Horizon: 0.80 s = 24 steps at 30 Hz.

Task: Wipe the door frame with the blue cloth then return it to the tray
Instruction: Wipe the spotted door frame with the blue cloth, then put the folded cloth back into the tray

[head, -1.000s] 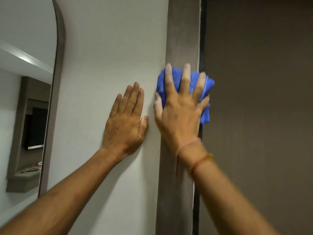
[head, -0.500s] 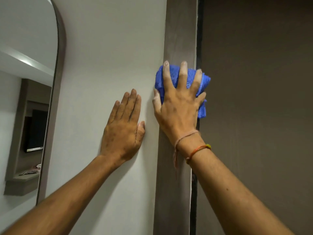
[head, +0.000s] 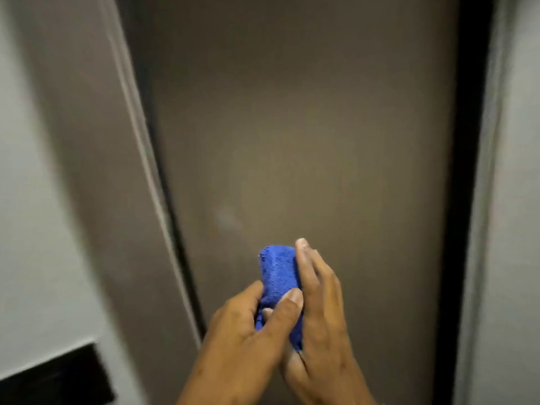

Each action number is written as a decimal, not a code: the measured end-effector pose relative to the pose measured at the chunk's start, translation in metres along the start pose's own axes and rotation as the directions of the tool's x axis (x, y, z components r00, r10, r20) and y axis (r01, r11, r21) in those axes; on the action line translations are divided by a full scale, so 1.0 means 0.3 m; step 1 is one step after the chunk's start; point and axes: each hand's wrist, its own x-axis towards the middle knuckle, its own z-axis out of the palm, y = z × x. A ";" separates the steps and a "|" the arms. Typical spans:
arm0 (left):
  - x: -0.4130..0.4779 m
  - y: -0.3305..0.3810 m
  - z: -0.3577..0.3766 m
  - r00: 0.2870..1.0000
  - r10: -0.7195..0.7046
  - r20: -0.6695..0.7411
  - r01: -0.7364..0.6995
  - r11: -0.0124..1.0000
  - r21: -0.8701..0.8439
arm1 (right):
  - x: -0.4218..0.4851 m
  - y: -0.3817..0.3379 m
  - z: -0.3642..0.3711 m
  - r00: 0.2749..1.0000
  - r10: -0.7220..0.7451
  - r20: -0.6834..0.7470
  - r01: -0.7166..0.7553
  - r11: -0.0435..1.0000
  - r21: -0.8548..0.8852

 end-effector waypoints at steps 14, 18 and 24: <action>-0.075 -0.134 1.476 0.482 -0.125 0.867 0.317 0.948 -0.040 | -0.866 0.541 -1.260 0.094 0.955 -0.282 -0.837 0.230 0.496; -0.161 -0.296 2.025 0.452 -0.239 0.859 0.325 0.941 0.091 | -1.133 0.837 -1.517 -0.114 0.890 -0.442 -0.930 0.061 0.364; -0.415 -0.655 2.661 0.464 -0.444 0.767 0.279 0.895 0.349 | -1.578 1.283 -1.713 -0.322 0.756 -0.571 -0.937 -0.166 0.308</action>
